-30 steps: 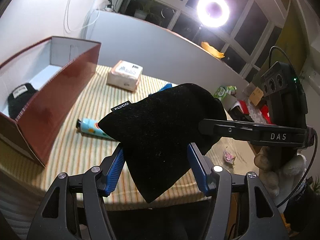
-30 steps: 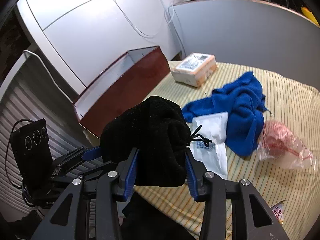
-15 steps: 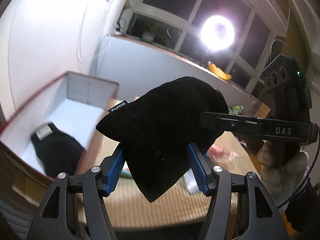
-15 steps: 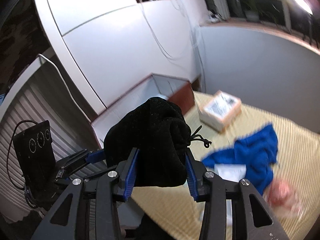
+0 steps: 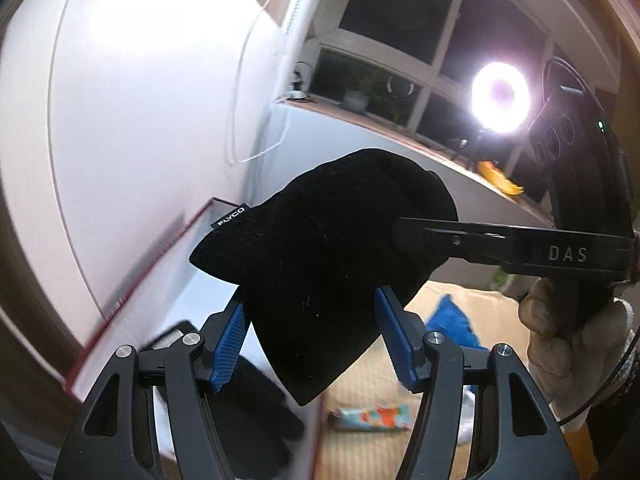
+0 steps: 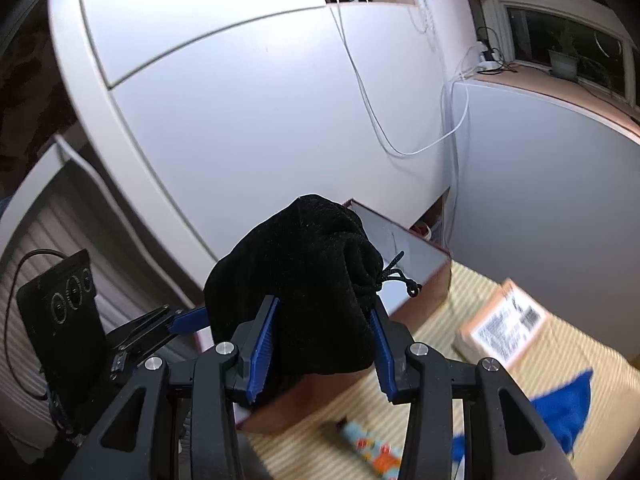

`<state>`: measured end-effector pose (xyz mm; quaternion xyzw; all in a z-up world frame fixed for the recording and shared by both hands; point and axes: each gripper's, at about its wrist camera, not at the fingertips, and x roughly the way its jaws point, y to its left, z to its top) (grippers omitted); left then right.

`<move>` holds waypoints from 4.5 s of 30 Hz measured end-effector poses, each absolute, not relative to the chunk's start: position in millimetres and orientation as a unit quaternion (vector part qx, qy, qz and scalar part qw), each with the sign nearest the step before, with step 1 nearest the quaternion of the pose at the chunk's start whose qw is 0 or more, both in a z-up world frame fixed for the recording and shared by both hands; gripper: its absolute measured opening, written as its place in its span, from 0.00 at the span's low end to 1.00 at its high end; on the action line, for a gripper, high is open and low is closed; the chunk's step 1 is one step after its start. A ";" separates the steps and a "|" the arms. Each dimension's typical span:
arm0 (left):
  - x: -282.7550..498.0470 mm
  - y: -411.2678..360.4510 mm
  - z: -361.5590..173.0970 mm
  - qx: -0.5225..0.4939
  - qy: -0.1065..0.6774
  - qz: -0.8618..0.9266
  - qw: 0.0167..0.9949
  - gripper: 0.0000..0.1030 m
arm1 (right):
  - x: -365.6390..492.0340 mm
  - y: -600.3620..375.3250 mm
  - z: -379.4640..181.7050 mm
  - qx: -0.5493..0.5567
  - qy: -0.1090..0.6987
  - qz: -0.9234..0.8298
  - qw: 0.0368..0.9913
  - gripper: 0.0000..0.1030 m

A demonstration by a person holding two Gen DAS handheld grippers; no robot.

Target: Organize soft objects

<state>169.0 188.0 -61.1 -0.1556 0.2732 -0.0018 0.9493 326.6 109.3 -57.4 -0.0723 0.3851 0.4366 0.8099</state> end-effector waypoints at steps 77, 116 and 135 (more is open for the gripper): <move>168.4 -52.6 -159.1 -0.102 0.425 -0.126 0.891 0.71 | 175.0 -248.5 -183.1 -0.019 0.421 0.152 0.894 0.77; 203.8 -76.2 -195.9 -0.046 0.429 -0.057 0.901 0.44 | 201.6 -237.3 -228.1 -0.088 0.450 0.151 0.876 0.48; 190.6 -67.3 -191.8 -0.089 0.428 -0.096 0.894 0.14 | 193.9 -253.2 -220.4 -0.043 0.448 0.160 0.878 0.44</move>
